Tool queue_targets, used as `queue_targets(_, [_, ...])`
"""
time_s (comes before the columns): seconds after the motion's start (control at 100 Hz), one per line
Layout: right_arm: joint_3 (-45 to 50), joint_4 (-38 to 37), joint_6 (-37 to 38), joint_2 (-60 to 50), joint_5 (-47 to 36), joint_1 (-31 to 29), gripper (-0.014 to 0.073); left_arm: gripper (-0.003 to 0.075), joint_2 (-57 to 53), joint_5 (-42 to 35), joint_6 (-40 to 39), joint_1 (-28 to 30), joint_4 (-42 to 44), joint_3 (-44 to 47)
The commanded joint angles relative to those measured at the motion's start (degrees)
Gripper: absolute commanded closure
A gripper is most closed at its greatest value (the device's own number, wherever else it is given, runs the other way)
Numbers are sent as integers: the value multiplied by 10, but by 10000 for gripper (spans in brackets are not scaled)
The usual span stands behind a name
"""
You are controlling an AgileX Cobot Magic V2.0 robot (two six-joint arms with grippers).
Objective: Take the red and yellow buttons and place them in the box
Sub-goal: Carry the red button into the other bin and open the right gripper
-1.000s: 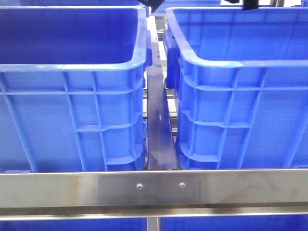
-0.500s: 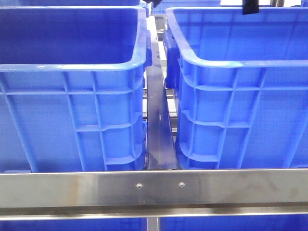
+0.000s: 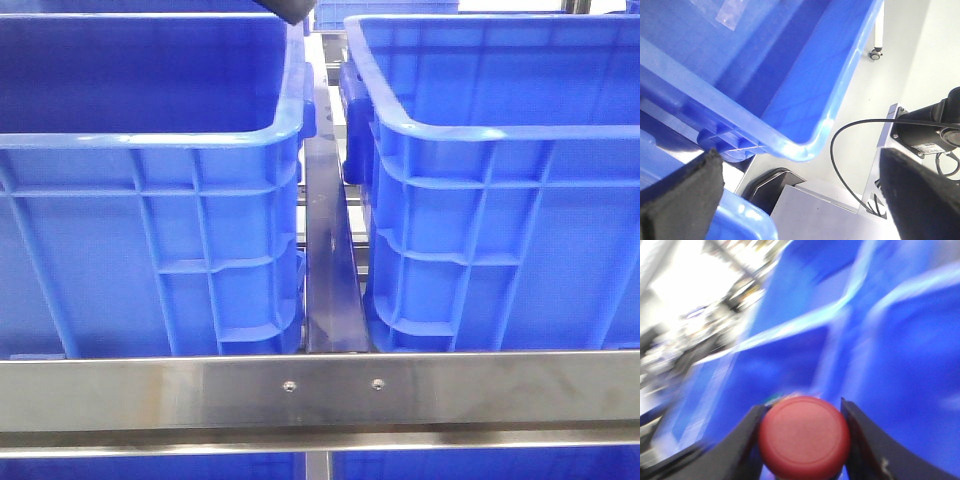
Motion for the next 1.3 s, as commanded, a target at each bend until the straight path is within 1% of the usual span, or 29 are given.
queue_targets(0.0, [-20, 26, -73, -17, -61, -9, 412, 121, -27, 12, 2, -4, -33, -16])
queue_targets(0.08, [-19, 26, -138, -17, -122, -8, 412, 121, -27, 12, 2, -4, -33, -16])
queue_targets(0.2, [-19, 36, -205, -15, -207, -7, 412, 121, -27, 12, 2, -4, -33, -16])
queue_targets(0.3, [-20, 50, -237, -2, -275, -7, 412, 121, -27, 11, 2, -4, -26, -16])
queue_targets(0.39, [-20, 55, -243, 18, -309, -7, 412, 121, -27, 11, 2, -4, -23, -16])
queue_targets(0.53, [-34, 55, -244, 66, -320, -7, 412, 121, -27, 11, 2, -4, -23, -16])
queue_targets(0.89, [-125, 55, -244, 200, -320, -7, 412, 121, -27, 11, 2, -4, -23, -16])
queue_targets(1.08, [-154, 55, -244, 240, -320, -7, 412, 121, -27, 11, 2, -4, -23, -16])
queue_targets(1.29, [-167, 55, -244, 259, -328, -7, 411, 121, -27, 11, 2, -4, -23, -16])
